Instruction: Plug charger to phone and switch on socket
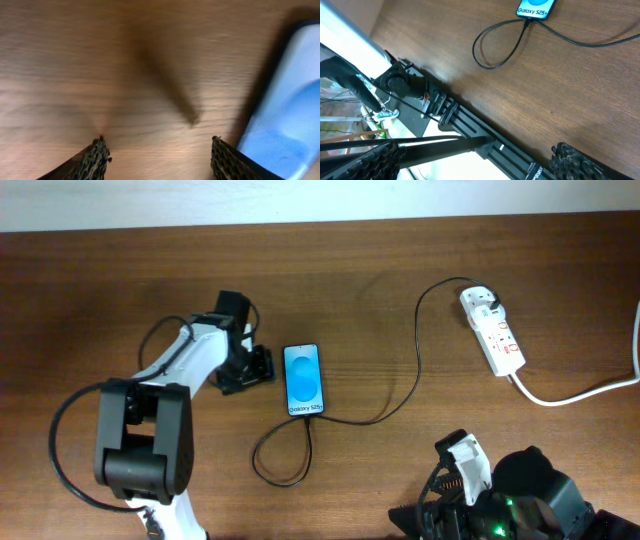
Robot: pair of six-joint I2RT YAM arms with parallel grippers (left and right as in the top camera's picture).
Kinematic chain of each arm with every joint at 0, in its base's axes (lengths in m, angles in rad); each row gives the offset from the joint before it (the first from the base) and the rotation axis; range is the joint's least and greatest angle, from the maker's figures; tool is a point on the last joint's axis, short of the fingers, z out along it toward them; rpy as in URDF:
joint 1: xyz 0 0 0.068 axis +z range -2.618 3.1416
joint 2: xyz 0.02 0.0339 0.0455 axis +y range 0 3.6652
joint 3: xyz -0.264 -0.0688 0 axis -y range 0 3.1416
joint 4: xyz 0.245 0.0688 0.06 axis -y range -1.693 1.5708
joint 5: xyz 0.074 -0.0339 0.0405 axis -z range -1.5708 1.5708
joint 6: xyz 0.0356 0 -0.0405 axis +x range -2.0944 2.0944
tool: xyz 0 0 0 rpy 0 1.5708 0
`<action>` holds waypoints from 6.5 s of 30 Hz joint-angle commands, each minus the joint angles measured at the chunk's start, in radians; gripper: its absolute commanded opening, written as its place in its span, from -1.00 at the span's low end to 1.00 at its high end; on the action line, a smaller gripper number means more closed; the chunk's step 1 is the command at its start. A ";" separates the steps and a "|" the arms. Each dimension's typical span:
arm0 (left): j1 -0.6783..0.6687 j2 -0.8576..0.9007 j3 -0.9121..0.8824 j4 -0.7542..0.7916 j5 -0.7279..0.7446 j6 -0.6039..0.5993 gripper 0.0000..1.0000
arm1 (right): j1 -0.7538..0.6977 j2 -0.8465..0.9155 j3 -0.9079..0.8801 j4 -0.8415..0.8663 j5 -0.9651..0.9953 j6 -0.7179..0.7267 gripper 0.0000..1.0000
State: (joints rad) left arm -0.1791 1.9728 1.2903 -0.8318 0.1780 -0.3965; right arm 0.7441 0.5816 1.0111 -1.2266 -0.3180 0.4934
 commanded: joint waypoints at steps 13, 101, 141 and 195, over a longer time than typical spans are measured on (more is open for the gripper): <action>0.027 -0.700 0.037 -0.212 -0.048 0.017 0.40 | -0.005 0.000 -0.007 0.003 0.009 -0.006 0.97; 0.027 -1.419 0.037 -0.856 -0.159 0.057 0.98 | -1.100 1.571 0.923 0.015 0.150 0.118 -0.74; 0.027 -1.419 0.037 -0.856 -0.159 0.057 0.98 | -1.045 1.736 0.924 0.128 0.145 0.155 -0.90; 0.027 -1.419 0.037 -0.856 -0.159 0.057 0.98 | -1.112 1.481 0.925 -0.015 0.281 0.075 -0.92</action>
State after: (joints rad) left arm -0.1520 0.5560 1.3212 -1.6875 0.0257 -0.3477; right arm -0.3595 2.2269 1.8835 -1.2346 -0.0780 0.6296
